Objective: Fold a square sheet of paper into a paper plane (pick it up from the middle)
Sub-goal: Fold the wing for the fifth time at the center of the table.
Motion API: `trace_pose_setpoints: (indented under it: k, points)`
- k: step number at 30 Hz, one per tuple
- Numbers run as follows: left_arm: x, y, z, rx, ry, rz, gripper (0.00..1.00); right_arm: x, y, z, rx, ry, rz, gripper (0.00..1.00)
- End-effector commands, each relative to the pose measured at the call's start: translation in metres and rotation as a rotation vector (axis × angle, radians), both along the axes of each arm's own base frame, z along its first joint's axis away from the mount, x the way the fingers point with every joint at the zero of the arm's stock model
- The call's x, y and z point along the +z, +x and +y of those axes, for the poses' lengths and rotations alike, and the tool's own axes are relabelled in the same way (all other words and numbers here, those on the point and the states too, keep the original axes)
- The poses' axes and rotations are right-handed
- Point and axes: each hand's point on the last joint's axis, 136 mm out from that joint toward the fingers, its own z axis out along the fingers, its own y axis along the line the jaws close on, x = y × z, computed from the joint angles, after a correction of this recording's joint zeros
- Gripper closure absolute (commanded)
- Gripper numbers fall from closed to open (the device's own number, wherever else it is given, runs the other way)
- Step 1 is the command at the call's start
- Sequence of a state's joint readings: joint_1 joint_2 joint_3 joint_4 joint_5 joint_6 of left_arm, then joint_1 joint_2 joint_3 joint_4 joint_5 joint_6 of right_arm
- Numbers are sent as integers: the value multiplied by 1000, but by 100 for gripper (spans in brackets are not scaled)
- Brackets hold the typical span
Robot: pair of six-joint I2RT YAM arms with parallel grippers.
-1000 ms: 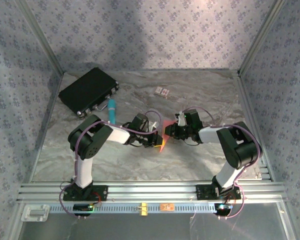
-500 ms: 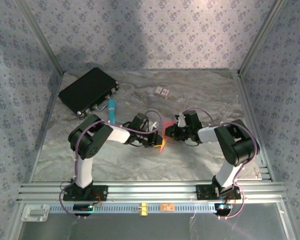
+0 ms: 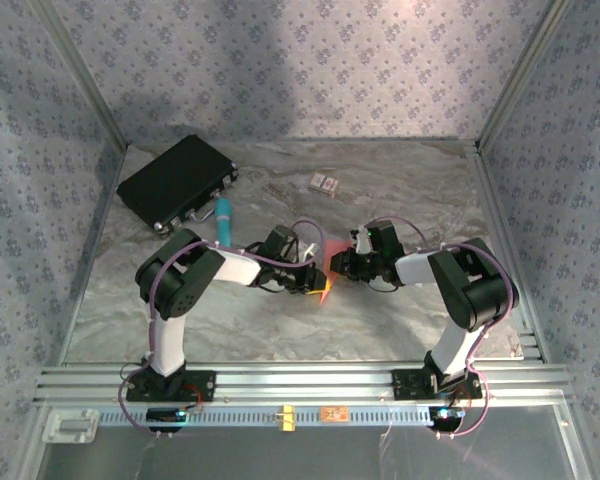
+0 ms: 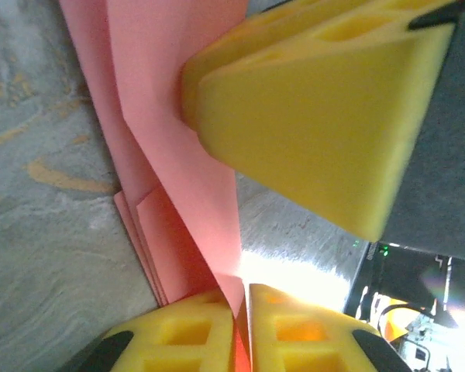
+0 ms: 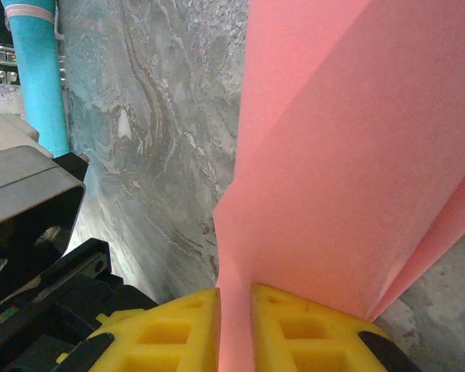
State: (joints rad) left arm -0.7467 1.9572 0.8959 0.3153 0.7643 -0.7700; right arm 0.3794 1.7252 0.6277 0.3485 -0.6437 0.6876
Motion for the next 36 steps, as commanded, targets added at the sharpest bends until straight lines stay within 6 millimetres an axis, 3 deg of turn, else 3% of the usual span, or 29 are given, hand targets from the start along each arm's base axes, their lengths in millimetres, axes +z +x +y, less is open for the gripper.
trace_pose_setpoints:
  k: [1,6,8,13,17,20,25,30,32,33,34,36]
  points:
    - [-27,-29,19,-51,136,77,93,-33,-10,-16,-44,-106,94,81]
    - [-27,-32,21,-59,159,70,98,-34,-12,-15,-40,-115,98,81]
    - [-26,-32,22,-58,162,67,92,-35,-13,-16,-40,-121,103,81]
    - [-21,-38,23,-79,152,76,88,-36,-14,-16,-39,-128,105,81]
    - [-21,-42,25,-92,144,81,100,-37,-15,-15,-35,-133,111,81]
    - [-20,-45,26,-98,141,88,100,-38,-15,-16,-35,-137,112,81]
    - [-20,-47,29,-100,158,90,87,-39,-15,-17,-36,-144,117,81]
    - [-19,-51,31,-114,146,98,100,-39,-16,-17,-36,-149,120,81]
    - [-19,-52,31,-115,149,95,100,-40,-16,-17,-37,-150,123,81]
    - [-20,-53,31,-116,154,99,99,-39,-16,-17,-38,-151,122,81]
    - [-20,-53,32,-115,158,99,92,-39,-16,-17,-38,-152,123,82]
    - [-20,-53,33,-115,161,98,91,-38,-16,-17,-36,-156,122,82]
